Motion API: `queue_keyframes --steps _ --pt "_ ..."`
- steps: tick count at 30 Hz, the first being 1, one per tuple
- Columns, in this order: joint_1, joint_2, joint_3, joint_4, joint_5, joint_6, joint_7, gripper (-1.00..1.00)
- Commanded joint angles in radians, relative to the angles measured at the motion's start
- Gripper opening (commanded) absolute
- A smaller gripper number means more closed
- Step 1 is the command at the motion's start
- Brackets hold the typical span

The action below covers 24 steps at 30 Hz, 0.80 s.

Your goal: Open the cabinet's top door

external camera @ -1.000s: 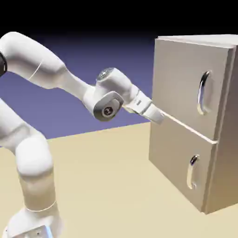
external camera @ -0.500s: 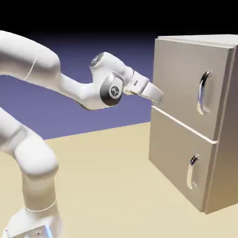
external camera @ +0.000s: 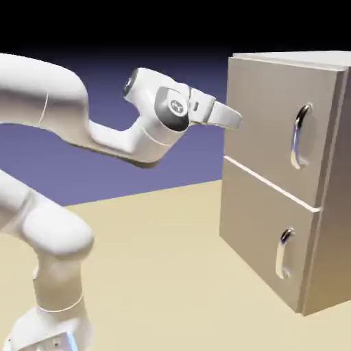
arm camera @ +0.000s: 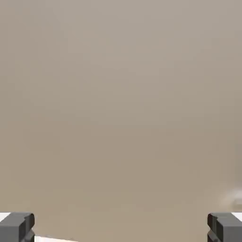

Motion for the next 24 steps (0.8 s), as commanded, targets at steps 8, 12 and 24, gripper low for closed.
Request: queue_keyframes --steps 8,12,24 --pt "0.121 -0.05 -0.137 0.06 -0.348 -0.018 0.251 0.0" --pt "0.182 -0.075 -0.206 0.091 -0.522 -0.027 0.376 0.0" --pt "0.364 -0.151 -0.411 0.181 -1.044 -0.055 0.752 0.0"
